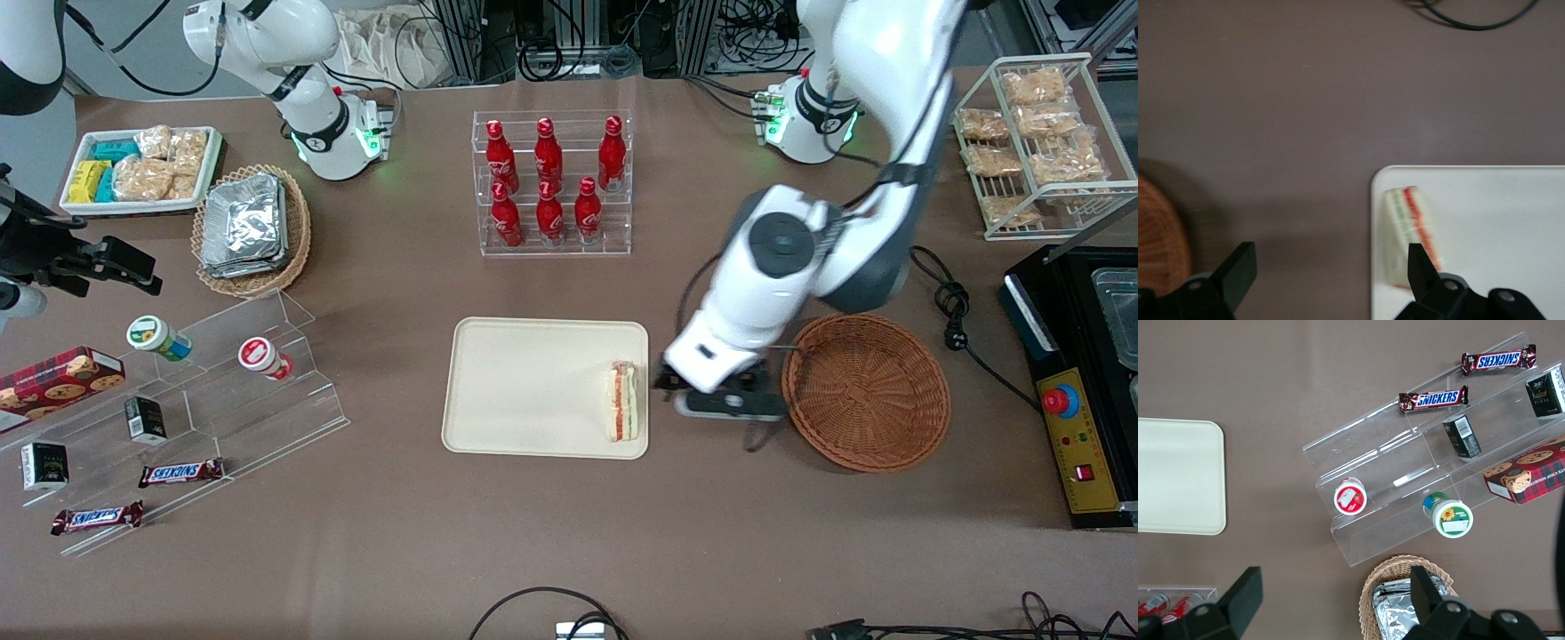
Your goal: Place sandwich from basket to tray
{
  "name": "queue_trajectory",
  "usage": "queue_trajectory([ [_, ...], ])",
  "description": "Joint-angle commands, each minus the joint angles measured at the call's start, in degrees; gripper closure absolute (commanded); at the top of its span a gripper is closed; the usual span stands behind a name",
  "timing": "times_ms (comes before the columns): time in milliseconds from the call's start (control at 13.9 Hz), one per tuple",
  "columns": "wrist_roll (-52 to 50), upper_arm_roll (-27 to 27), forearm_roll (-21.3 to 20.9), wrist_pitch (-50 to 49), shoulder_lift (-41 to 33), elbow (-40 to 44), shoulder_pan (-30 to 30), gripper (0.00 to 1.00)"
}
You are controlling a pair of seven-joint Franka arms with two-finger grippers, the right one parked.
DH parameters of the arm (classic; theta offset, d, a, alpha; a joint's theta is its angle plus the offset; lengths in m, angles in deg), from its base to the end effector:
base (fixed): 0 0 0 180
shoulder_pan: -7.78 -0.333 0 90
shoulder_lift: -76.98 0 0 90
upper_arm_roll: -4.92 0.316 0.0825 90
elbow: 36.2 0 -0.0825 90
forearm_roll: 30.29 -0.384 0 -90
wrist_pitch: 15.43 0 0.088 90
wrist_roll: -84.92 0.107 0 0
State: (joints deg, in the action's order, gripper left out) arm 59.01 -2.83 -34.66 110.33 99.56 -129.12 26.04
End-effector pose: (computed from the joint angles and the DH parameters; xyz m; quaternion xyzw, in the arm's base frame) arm 0.6217 -0.2878 0.4147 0.9957 -0.0128 0.0855 0.0332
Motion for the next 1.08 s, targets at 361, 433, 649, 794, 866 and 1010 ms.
queue_trajectory([
  [361, 14.6, -0.3, 1.7, -20.6, -17.5, -5.9, -13.1, 0.0],
  [433, 14.5, -0.3, 2.0, -21.9, -20.0, -7.2, -13.8, 0.0],
  [649, 14.9, -0.3, 3.5, -26.4, -24.4, -7.6, -16.4, 0.0],
  [794, 14.9, -0.3, 3.6, -26.5, -26.6, -8.9, -17.0, 0.0],
  [866, 15.0, -0.4, 3.6, -26.8, -26.8, -8.9, -17.3, 0.0],
  [1010, 15.1, -0.4, 5.7, -27.1, -26.8, -8.7, -17.4, 0.0],
])
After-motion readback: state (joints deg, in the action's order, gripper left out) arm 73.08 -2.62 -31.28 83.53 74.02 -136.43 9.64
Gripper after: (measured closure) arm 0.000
